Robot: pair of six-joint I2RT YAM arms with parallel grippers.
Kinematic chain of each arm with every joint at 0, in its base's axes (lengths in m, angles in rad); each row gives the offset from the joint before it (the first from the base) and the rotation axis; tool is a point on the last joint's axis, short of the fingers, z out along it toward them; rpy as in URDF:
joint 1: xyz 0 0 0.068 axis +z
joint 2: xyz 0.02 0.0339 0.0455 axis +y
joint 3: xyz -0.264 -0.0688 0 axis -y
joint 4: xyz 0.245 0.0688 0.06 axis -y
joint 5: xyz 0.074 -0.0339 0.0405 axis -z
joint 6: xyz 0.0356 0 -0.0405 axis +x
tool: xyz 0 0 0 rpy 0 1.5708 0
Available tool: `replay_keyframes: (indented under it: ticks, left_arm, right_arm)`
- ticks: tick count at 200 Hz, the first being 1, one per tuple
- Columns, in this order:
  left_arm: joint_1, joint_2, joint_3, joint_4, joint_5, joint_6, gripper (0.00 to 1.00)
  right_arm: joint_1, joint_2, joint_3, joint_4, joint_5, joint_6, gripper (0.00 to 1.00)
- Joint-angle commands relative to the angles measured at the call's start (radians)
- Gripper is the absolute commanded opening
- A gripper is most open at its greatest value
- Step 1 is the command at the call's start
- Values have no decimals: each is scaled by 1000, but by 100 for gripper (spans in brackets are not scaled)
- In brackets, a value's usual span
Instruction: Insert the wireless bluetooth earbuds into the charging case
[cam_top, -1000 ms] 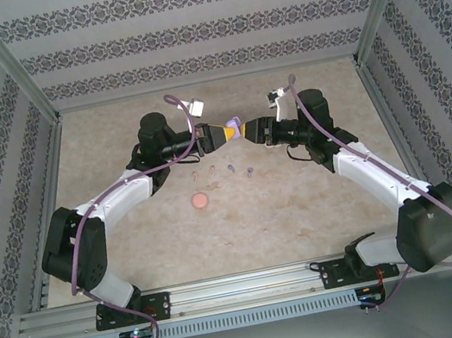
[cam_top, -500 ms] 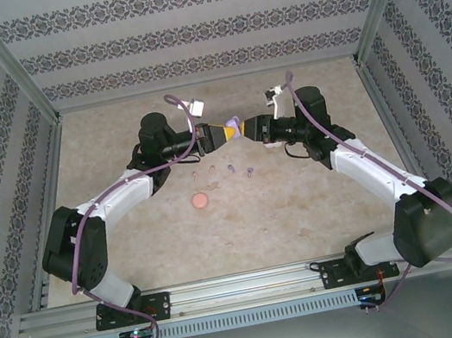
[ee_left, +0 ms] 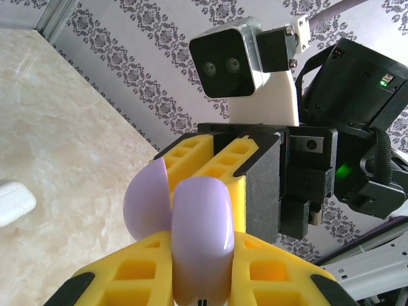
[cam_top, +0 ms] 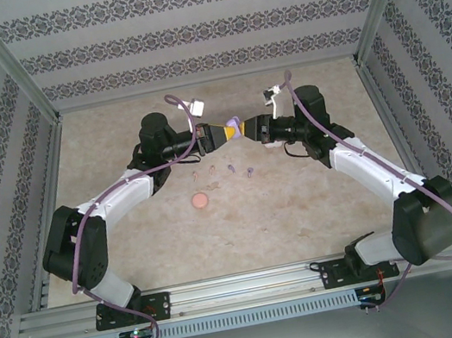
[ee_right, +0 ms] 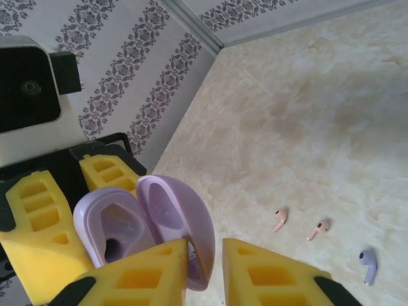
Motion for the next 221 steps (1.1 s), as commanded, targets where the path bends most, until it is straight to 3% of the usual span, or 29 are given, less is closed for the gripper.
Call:
replay_keyframes:
  ticks: [1,60,117,143,161,181,221]
  left_arm:
    - [-20,0,42,49,45,-5,0]
    - [-21,2,47,41,49,-4,0]
    - [-25,9,45,12,36,14,0]
    - [-27,13,46,-22,5,28,18]
    - [-27,14,46,-40,-27,34,39]
    - [-27,14,49,-59,-68,43,54]
    - [-6,-25,92,-182,-103,132,67]
  right_arm:
    - [-1,-6,-8,3,-29,-38,22]
    - [-10,1,-16,6,-32,-39,19]
    - [-9,15,36,4,-22,-24,1]
    - [-8,11,61,-16,-16,-22,0]
    - [-8,9,80,-49,-3,-35,0]
    - [-8,7,95,-106,26,-65,0]
    - [-17,-7,113,-236,103,-155,0]
